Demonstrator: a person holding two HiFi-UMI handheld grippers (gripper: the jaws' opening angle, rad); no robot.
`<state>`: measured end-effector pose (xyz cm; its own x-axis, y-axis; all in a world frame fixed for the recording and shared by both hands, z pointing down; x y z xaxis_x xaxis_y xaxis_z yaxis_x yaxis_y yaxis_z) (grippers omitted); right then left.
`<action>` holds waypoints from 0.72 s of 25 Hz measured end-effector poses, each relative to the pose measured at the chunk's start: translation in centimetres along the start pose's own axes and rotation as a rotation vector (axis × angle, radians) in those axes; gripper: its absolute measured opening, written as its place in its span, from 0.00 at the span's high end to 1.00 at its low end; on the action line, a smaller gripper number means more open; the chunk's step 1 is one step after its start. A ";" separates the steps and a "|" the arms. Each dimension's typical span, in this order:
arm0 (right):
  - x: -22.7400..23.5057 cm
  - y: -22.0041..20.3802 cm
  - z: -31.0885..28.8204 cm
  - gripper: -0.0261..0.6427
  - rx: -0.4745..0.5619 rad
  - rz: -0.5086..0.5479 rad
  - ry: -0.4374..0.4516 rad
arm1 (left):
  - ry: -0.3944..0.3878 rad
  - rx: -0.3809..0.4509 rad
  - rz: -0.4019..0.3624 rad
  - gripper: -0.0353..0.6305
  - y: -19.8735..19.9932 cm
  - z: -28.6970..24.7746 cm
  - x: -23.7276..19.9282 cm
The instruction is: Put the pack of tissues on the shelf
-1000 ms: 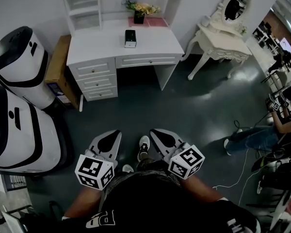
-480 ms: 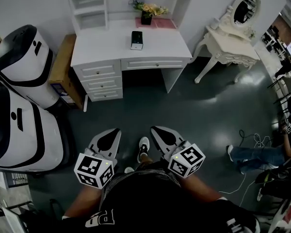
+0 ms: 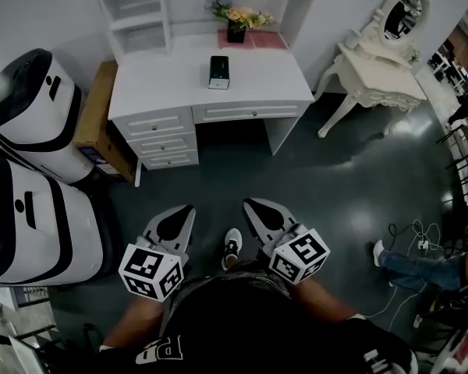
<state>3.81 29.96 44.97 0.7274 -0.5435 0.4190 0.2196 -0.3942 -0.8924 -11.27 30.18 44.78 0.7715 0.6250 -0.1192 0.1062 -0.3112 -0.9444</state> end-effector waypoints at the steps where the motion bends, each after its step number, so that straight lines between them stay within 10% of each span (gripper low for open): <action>1: 0.6 0.3 -0.4 0.95 0.000 -0.003 -0.002 | -0.001 0.000 -0.005 0.92 0.4 -0.7 -0.2; 18: 10.4 6.9 -4.9 0.95 0.009 -0.005 0.019 | 0.020 0.004 -0.054 0.92 5.9 -11.8 -2.3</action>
<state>9.70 17.95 43.94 0.7135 -0.5559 0.4266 0.2292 -0.3902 -0.8918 -5.00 18.42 43.11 0.7767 0.6268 -0.0618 0.1460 -0.2746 -0.9504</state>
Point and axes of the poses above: the fingertips, and each gripper's own axes: z backward along the fingers, x to its right, y out of its top, the point moved 3 cm from there along z, backward along the fingers, and after that the axes turned 9 degrees about -z, right-handed, at the moved point
